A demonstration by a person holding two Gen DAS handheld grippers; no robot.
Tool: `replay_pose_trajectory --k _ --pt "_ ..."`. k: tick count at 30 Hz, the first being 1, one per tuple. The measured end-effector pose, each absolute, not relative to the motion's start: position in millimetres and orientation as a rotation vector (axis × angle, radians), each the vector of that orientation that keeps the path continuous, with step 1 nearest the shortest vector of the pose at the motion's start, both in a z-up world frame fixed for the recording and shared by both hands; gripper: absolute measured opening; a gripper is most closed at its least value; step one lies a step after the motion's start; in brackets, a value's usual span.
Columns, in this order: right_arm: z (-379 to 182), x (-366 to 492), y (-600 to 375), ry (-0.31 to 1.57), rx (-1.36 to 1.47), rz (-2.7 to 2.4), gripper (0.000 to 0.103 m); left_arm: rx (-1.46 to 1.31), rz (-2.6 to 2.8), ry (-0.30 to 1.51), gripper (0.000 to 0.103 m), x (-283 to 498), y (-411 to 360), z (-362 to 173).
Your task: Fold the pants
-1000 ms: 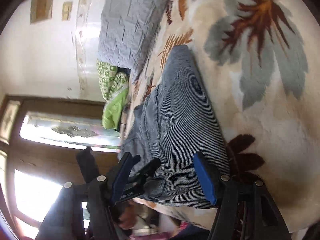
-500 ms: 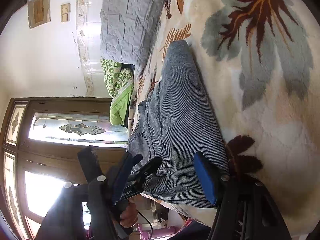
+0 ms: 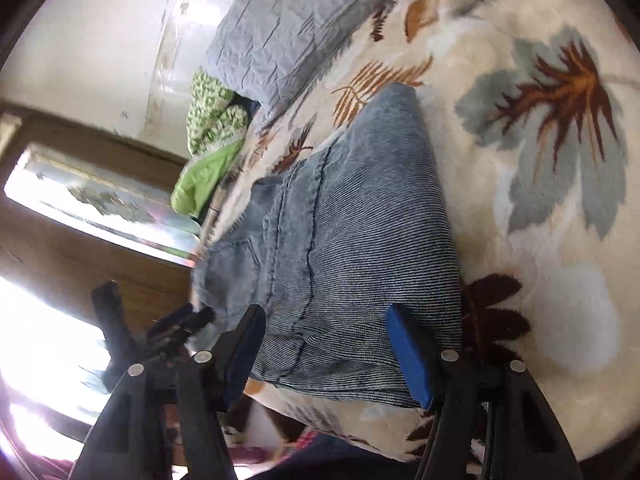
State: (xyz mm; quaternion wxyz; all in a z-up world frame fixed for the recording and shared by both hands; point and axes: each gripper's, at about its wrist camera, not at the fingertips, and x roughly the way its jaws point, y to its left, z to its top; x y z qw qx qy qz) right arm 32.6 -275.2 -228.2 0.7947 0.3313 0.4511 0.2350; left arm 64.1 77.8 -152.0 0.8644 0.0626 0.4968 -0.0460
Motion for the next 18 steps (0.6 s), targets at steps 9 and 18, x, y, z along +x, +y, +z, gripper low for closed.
replay_pose_trajectory --k 9,18 --pt "-167.8 37.8 -212.3 0.787 0.216 0.369 0.067 0.071 0.016 1.009 0.103 36.8 174.7 -153.0" --pt "-217.2 47.4 -187.6 0.825 -0.087 0.269 0.068 -0.126 0.091 1.07 0.103 16.5 237.0 -177.8"
